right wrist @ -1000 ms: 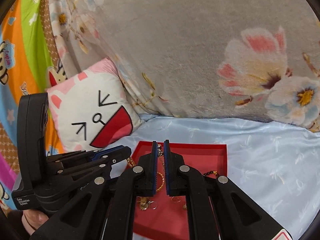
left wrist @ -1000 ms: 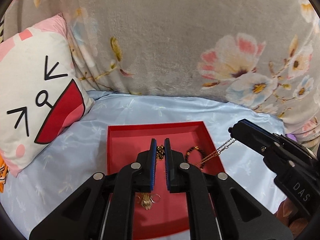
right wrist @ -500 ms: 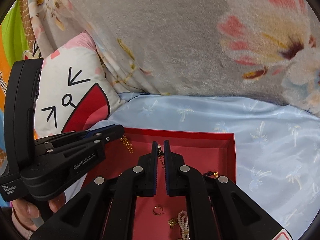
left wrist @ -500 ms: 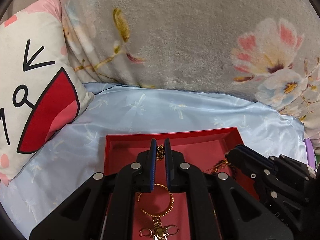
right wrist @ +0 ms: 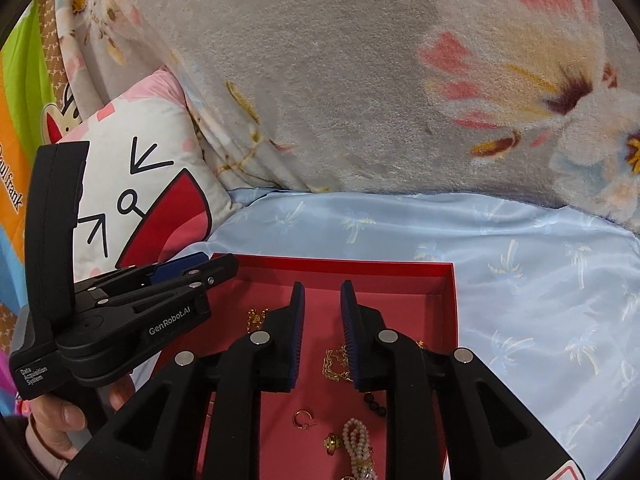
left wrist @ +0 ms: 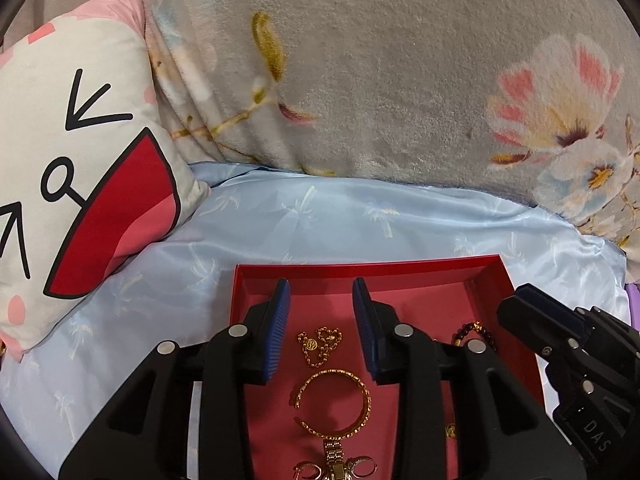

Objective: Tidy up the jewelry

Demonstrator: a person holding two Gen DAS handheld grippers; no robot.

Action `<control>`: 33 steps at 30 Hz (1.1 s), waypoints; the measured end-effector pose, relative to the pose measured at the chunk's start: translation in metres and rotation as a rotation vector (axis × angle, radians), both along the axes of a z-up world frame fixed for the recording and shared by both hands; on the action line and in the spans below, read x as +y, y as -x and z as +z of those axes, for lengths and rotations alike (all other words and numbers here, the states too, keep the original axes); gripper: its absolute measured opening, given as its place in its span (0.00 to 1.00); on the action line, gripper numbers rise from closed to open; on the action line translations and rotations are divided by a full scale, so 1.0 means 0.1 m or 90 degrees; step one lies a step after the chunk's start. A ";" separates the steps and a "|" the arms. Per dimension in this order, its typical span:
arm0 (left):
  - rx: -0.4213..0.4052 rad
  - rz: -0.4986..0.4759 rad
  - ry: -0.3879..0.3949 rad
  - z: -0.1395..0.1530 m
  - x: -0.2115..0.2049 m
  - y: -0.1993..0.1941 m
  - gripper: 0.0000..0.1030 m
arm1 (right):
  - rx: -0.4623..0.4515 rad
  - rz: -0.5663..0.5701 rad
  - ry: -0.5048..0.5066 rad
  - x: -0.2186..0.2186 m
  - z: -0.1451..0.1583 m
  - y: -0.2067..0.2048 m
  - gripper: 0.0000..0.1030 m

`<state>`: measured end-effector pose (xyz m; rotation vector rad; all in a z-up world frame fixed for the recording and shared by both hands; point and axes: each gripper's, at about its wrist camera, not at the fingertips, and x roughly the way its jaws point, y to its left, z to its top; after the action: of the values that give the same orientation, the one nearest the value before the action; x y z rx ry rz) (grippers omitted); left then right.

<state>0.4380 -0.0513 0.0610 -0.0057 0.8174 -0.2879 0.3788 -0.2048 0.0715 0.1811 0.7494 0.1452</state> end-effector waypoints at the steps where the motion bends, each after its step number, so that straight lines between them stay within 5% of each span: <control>1: 0.000 -0.002 -0.001 0.00 -0.01 0.01 0.30 | 0.000 0.000 0.000 0.00 0.00 0.01 0.18; 13: -0.002 -0.003 -0.005 0.13 0.06 0.45 0.32 | 0.013 0.001 0.001 0.04 0.06 0.39 0.18; 18: -0.002 0.007 -0.007 0.22 0.12 0.75 0.34 | 0.005 -0.006 -0.001 0.08 0.14 0.72 0.31; 23: -0.019 0.018 -0.016 0.33 0.16 1.13 0.43 | -0.003 -0.016 0.004 0.13 0.18 1.08 0.35; 33: -0.032 0.019 -0.034 0.34 0.17 1.90 0.44 | -0.010 -0.046 0.003 0.24 0.15 1.79 0.40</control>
<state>0.2484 -0.0346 0.0948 0.0386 0.7743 -0.2367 0.1993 -0.1809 0.0869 0.2019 0.7267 0.0768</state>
